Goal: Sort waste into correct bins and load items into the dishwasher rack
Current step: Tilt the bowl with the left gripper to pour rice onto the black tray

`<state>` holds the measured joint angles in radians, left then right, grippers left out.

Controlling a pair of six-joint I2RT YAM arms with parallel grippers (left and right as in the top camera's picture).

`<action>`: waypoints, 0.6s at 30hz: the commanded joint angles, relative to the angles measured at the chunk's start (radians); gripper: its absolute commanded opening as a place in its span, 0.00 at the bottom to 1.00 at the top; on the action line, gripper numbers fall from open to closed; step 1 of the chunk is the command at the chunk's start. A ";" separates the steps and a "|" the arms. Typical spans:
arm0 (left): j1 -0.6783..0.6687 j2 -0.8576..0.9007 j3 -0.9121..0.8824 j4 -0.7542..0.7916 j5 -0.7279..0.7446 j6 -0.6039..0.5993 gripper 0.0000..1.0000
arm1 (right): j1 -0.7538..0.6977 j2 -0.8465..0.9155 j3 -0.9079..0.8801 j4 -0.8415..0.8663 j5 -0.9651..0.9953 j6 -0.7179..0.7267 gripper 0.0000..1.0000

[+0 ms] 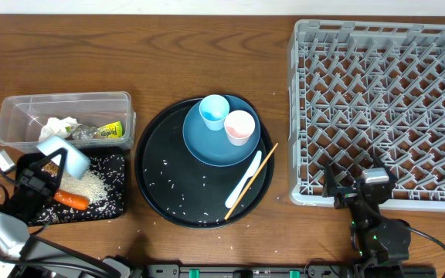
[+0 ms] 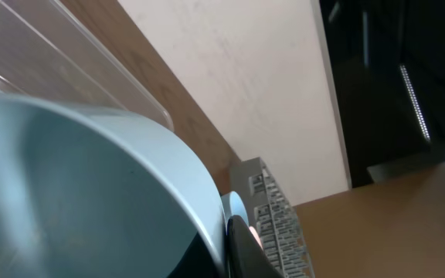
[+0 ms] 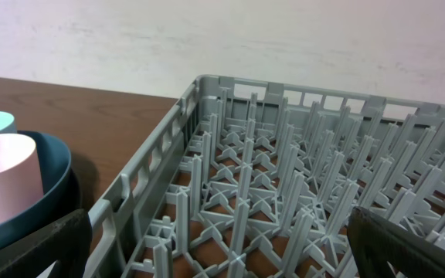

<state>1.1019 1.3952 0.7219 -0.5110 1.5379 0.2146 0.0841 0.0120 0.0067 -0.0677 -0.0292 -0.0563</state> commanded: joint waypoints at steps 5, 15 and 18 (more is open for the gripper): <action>-0.013 0.004 0.012 -0.013 0.034 -0.027 0.06 | -0.006 -0.002 -0.002 -0.004 -0.005 -0.009 0.99; -0.026 0.015 0.011 -0.003 0.001 0.067 0.07 | -0.006 -0.002 -0.002 -0.004 -0.005 -0.009 0.99; -0.017 0.022 0.011 0.000 0.035 -0.128 0.06 | -0.006 -0.002 -0.002 -0.004 -0.005 -0.009 0.99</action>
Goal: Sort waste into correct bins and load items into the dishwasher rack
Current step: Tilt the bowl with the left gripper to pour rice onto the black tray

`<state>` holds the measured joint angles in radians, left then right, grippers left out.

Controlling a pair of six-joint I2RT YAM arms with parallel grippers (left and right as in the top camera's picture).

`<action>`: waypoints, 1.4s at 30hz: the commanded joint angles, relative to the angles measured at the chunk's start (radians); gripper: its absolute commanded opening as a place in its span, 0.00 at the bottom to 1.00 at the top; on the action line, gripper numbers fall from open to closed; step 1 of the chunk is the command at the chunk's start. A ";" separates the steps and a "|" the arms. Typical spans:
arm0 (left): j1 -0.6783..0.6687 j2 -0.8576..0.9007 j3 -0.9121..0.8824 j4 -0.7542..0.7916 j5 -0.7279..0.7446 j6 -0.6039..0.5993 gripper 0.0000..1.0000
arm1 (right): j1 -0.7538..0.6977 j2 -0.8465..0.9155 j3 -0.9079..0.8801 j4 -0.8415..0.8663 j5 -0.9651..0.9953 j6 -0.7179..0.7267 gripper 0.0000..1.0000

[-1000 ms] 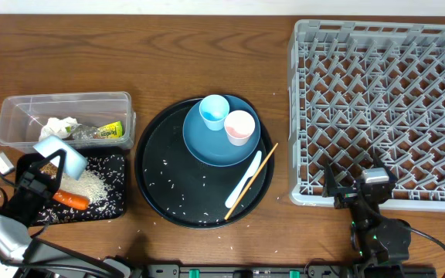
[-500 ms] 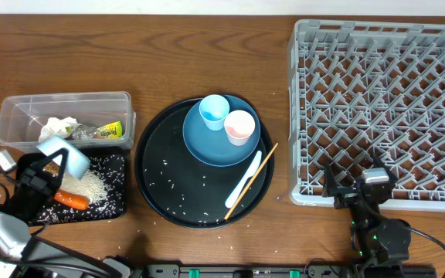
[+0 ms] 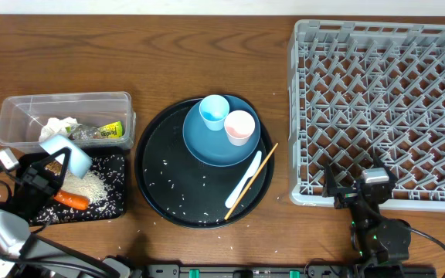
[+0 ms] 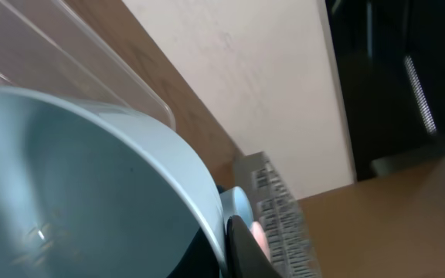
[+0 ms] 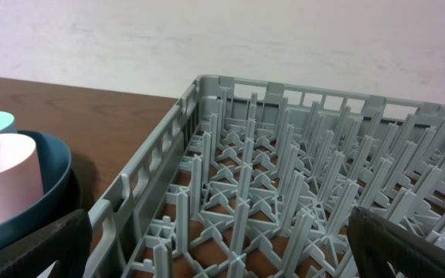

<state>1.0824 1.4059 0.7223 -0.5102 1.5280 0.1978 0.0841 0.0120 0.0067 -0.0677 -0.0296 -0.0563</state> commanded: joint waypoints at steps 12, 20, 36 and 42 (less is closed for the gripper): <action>0.001 0.019 0.013 0.067 -0.153 -0.254 0.06 | -0.006 -0.002 -0.002 -0.004 -0.005 -0.009 0.99; -0.002 0.012 0.014 0.101 -0.013 -0.177 0.06 | -0.006 -0.002 -0.002 -0.004 -0.004 -0.009 0.99; -0.040 0.001 0.014 0.116 0.046 -0.267 0.06 | -0.006 -0.002 -0.002 -0.004 -0.004 -0.009 0.99; -0.039 -0.015 0.014 0.120 0.046 -0.244 0.07 | -0.006 -0.002 -0.002 -0.004 -0.004 -0.009 0.99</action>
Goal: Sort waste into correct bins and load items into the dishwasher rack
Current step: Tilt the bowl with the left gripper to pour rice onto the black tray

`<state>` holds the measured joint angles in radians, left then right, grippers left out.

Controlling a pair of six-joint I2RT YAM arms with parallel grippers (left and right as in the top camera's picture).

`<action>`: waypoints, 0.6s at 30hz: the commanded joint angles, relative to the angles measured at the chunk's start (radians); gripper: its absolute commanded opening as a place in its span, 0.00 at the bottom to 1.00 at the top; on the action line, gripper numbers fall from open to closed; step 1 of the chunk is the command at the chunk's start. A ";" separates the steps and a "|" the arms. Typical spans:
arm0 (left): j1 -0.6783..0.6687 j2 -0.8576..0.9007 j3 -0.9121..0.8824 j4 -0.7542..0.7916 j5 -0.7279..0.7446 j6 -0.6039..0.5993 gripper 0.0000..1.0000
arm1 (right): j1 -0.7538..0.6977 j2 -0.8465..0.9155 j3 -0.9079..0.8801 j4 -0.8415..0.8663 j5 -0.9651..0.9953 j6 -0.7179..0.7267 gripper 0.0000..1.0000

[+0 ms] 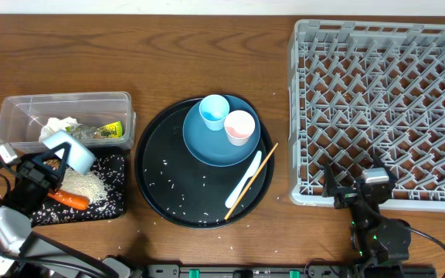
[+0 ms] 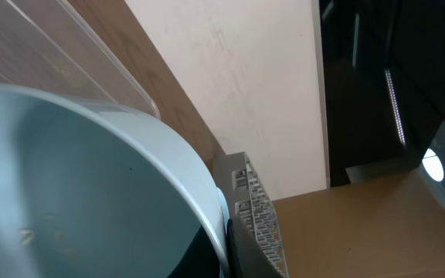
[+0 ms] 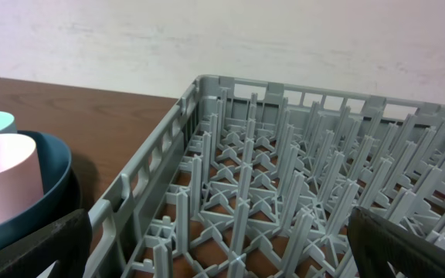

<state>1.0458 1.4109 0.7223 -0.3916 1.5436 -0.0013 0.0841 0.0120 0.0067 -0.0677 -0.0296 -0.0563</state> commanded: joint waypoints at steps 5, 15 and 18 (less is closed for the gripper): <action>0.003 -0.032 0.014 -0.008 -0.077 -0.090 0.06 | -0.006 -0.002 -0.002 -0.004 -0.005 -0.009 0.99; 0.018 -0.058 0.019 0.008 -0.038 -0.048 0.06 | -0.006 -0.002 -0.002 -0.004 -0.004 -0.009 0.99; 0.013 -0.059 0.020 0.020 0.020 -0.017 0.06 | -0.006 -0.002 -0.002 -0.004 -0.004 -0.009 0.99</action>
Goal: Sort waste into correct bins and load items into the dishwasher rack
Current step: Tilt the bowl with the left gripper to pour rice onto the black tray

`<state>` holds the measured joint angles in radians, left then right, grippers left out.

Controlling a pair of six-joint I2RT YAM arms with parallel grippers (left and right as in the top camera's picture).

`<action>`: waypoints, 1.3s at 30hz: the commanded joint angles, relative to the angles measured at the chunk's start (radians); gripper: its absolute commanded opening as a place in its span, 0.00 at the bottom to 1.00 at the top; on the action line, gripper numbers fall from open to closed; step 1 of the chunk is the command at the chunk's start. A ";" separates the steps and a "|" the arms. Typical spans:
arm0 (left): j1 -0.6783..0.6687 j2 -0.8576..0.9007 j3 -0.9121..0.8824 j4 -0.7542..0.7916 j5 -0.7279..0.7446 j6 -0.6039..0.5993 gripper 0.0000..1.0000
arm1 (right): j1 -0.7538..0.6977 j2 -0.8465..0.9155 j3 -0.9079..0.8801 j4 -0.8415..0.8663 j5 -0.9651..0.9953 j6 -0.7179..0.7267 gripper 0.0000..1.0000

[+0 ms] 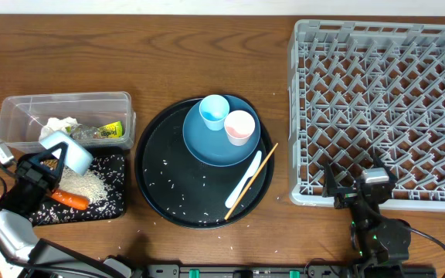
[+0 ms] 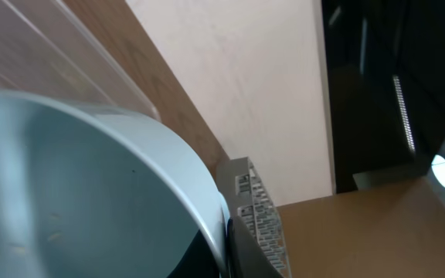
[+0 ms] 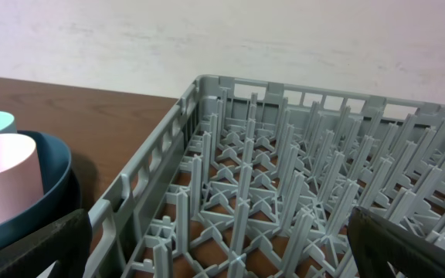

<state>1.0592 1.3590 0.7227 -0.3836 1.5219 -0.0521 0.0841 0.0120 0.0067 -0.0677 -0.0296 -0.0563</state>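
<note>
My left gripper (image 1: pixel 47 167) is shut on a pale blue bowl (image 1: pixel 66 152), held tilted over the black square tray (image 1: pixel 116 165) of rice (image 1: pixel 91 185) and a carrot piece (image 1: pixel 69 200). The bowl (image 2: pixel 76 193) fills the left wrist view, with one dark finger (image 2: pixel 242 249) against its rim. On the round black tray (image 1: pixel 161 185) lie a blue plate (image 1: pixel 207 150) with a blue cup (image 1: pixel 213 110) and a pink cup (image 1: pixel 239 126), a chopstick (image 1: pixel 252 179) and a white spoon (image 1: pixel 242 184). My right gripper (image 3: pixel 222 259) stands open at the grey dishwasher rack (image 1: pixel 385 100), by its front edge.
A clear plastic bin (image 1: pixel 22 108) holding crumpled wrappers stands behind the square tray. Loose rice grains dot the round tray and the table in front of it. The rack (image 3: pixel 284 177) holds nothing among its pegs.
My left gripper and the bowl have shifted very slightly to the left over the square tray. The right arm has not moved.
At each earlier moment my left gripper held the pale blue bowl tilted over the tray of rice, with only small shifts and tilts between them. It still holds it there. The right gripper stayed open at the rack's front edge throughout.
</note>
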 commanded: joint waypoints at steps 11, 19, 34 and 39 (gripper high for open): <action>-0.035 -0.002 0.019 0.003 -0.042 -0.023 0.06 | -0.006 -0.002 -0.002 -0.004 -0.004 -0.009 0.99; -0.051 -0.011 0.020 0.048 0.051 -0.030 0.06 | -0.006 -0.002 -0.002 -0.004 -0.004 -0.009 0.99; -0.056 -0.013 0.018 0.045 0.051 0.017 0.06 | -0.006 -0.002 -0.002 -0.004 -0.005 -0.009 0.99; -0.056 -0.025 0.018 -0.017 -0.015 0.102 0.06 | -0.006 -0.002 -0.002 -0.004 -0.004 -0.009 0.99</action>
<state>1.0058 1.3586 0.7231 -0.3927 1.5414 -0.0460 0.0841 0.0120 0.0067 -0.0677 -0.0296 -0.0563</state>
